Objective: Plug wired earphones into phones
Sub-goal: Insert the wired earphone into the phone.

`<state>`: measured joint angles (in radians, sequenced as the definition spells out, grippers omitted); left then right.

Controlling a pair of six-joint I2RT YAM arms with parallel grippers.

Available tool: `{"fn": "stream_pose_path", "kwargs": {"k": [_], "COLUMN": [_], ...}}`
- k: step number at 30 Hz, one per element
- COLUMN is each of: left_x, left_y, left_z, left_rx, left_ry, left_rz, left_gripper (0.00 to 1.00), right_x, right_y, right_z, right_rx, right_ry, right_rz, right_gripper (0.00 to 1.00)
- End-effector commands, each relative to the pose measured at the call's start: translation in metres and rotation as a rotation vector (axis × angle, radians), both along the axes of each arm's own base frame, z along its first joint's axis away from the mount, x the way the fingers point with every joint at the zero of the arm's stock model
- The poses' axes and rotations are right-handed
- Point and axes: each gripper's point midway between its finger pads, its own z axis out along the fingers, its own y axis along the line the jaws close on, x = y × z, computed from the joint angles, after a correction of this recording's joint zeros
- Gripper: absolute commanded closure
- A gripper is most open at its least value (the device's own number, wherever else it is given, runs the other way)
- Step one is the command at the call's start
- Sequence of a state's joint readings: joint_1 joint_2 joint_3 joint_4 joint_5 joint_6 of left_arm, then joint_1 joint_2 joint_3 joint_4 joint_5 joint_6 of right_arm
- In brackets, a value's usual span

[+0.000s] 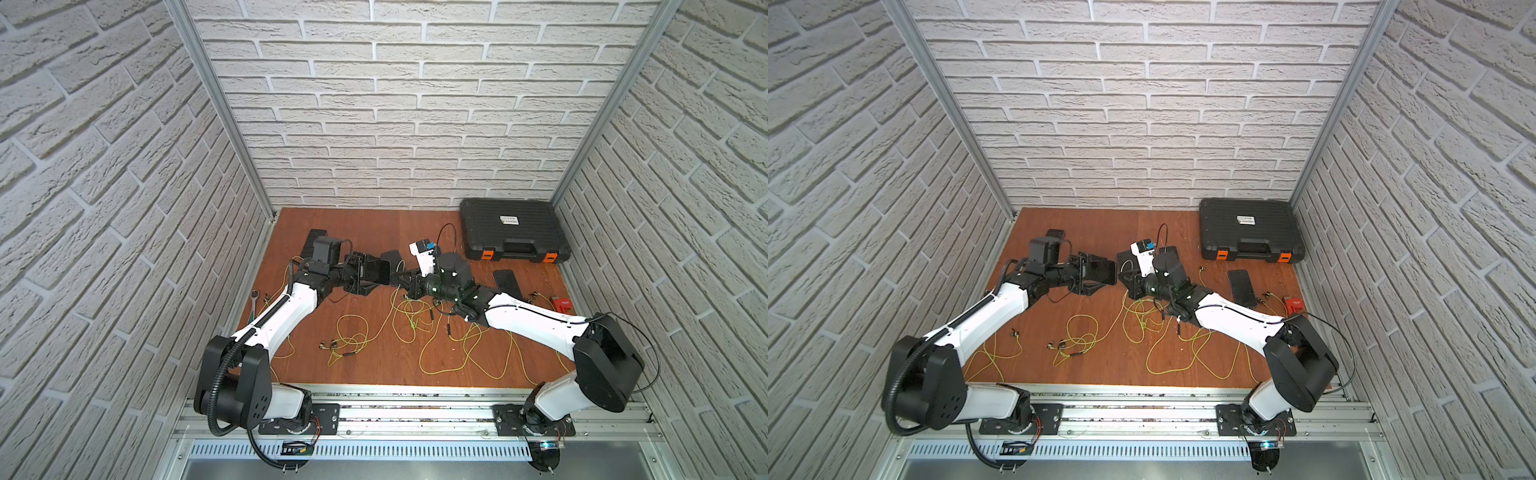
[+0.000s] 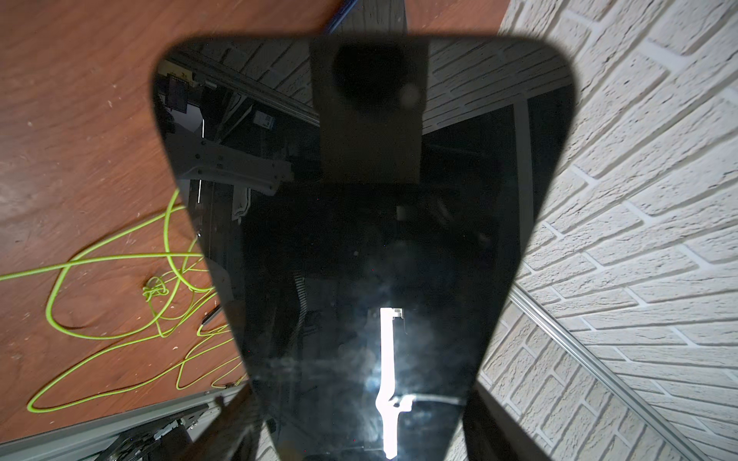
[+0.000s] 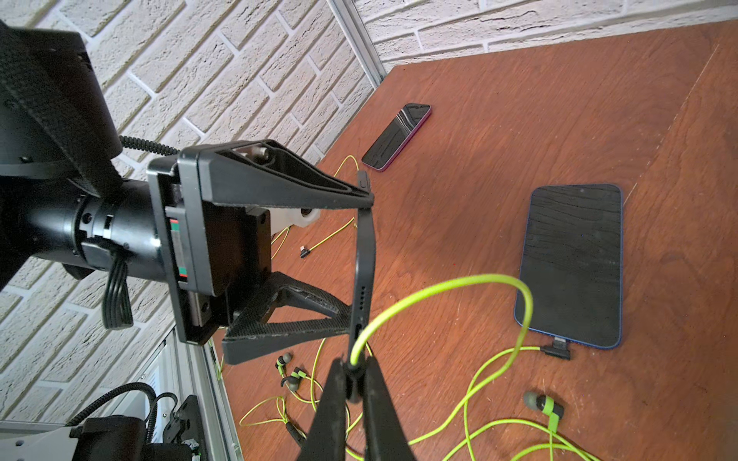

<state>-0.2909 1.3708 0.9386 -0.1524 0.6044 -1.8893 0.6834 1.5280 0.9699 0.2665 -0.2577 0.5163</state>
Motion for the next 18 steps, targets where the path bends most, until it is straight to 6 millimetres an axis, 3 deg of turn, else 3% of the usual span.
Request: {"fn": "stream_pose_path", "kwargs": {"k": [1,18], "left_x": [0.000,0.001], "left_y": [-0.004,-0.007], "left_z": [0.021,0.028], "left_rx": [-0.041,-0.053], "left_ry": [-0.084,-0.107], "left_rz": [-0.019,-0.028], "left_gripper": [1.00,1.00], "right_x": [0.004,0.006], "right_y": [0.002,0.006], "right_z": [0.009,-0.002], "right_rx": [0.028,0.020], "right_ry": [-0.044,-0.020], "right_rz": [-0.005,0.001], "right_gripper": [0.94,0.94]}}
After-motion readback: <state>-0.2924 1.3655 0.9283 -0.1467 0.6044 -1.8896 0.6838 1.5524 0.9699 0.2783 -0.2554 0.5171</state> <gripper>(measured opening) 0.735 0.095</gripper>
